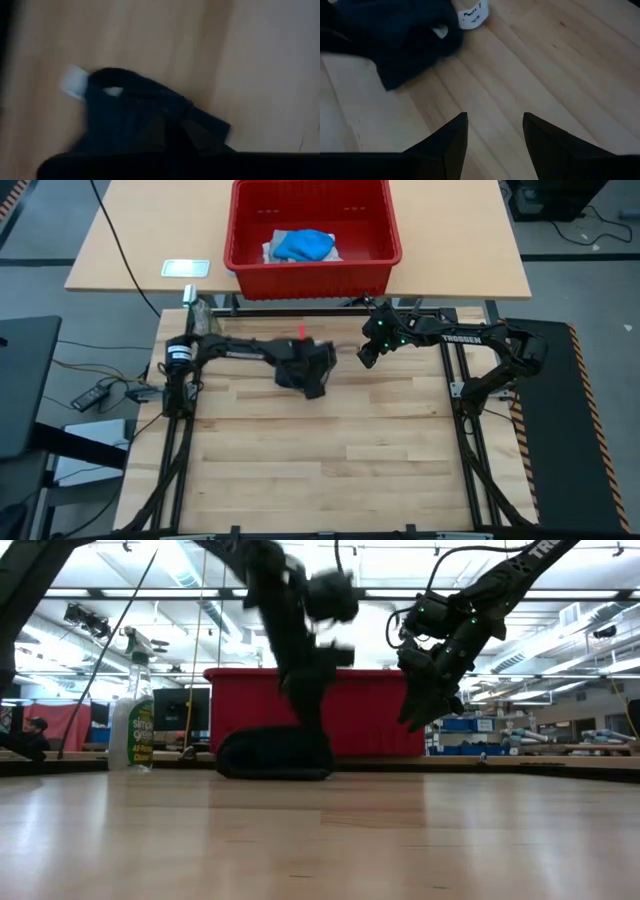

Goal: Fold laundry
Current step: Fold the dark blue shorts

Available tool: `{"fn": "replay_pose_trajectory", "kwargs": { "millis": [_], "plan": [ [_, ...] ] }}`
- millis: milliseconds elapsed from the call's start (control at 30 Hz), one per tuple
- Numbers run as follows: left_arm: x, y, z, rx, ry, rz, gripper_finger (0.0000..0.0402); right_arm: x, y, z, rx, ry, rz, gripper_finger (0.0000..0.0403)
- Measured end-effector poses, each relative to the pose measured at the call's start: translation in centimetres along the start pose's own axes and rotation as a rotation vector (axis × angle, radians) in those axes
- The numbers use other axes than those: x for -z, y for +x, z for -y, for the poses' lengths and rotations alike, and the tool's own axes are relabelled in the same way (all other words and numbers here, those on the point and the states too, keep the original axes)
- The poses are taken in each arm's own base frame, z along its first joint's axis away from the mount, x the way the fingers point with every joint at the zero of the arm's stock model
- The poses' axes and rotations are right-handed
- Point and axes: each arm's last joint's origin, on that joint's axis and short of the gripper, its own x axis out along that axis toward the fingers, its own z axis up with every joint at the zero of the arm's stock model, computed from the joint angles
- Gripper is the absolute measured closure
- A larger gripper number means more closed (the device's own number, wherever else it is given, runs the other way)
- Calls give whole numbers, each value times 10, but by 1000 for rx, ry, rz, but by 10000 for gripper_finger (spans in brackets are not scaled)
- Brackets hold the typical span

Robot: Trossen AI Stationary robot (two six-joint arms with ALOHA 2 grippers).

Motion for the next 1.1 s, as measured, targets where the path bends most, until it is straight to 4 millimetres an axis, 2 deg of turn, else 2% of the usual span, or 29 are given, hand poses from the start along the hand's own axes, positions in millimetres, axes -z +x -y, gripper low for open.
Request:
{"fn": "replay_pose_trajectory", "kwargs": {
  "millis": [200, 300, 400, 600, 767, 867, 1100],
  "plan": [
    [-27, -67, -41, -36, -45, 111, 373, 0, -6, -2, -36, 65, -2, 206],
    [-31, -97, -57, -16, -75, 171, 380, -1, -16, -9, -78, 43, 25, 206],
    [-27, -121, -65, 74, -81, 219, 387, -4, -33, -21, -126, -25, 99, 206],
    [-10, -185, -57, 235, -9, 349, 389, -11, -71, -54, -294, -184, 305, 206],
    [0, -226, -46, 326, 72, 491, 385, -11, -83, -92, -445, -344, 456, 199],
    [4, -237, -39, 344, 94, 516, 384, -7, -86, -113, -469, -381, 527, 191],
    [0, -242, -17, 394, 133, 549, 383, -1, -88, -146, -438, -379, 700, 179]
  ]
}}
